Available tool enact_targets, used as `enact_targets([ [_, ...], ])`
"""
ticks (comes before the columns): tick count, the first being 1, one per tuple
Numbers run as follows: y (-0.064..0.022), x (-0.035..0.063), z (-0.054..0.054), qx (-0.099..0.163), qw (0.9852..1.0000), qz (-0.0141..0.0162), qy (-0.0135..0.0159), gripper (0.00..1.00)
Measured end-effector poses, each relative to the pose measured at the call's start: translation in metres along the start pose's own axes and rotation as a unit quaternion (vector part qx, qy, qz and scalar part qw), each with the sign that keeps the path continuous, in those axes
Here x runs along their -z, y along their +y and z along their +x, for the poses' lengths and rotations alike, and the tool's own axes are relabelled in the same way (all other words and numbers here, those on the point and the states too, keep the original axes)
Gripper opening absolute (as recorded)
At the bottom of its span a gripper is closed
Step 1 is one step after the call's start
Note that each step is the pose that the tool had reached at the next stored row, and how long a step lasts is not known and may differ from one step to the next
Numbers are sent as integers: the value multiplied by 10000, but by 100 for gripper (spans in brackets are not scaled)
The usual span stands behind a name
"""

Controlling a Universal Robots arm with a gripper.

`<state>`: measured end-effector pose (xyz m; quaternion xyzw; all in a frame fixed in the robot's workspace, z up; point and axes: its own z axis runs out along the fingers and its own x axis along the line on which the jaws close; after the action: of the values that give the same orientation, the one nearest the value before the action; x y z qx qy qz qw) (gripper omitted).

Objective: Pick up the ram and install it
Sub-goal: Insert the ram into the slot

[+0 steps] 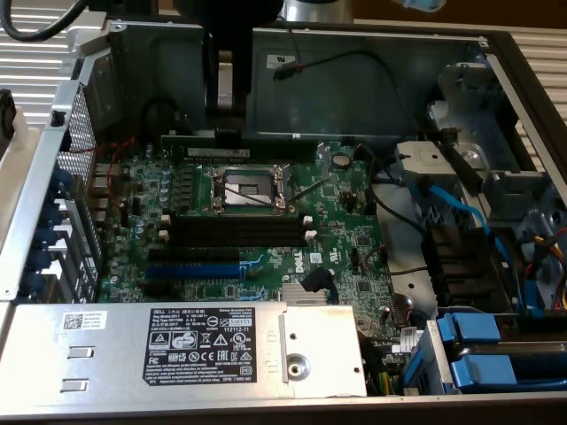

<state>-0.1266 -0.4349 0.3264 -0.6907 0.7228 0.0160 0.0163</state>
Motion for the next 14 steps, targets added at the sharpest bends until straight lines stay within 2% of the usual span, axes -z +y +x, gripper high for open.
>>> enact_targets([
  [9,-29,-163,57,-1,10000,0,-7,12],
  [11,-28,-200,31,0,10000,-1,-7,12],
  [14,-23,-249,-62,3,10000,-1,0,12],
])
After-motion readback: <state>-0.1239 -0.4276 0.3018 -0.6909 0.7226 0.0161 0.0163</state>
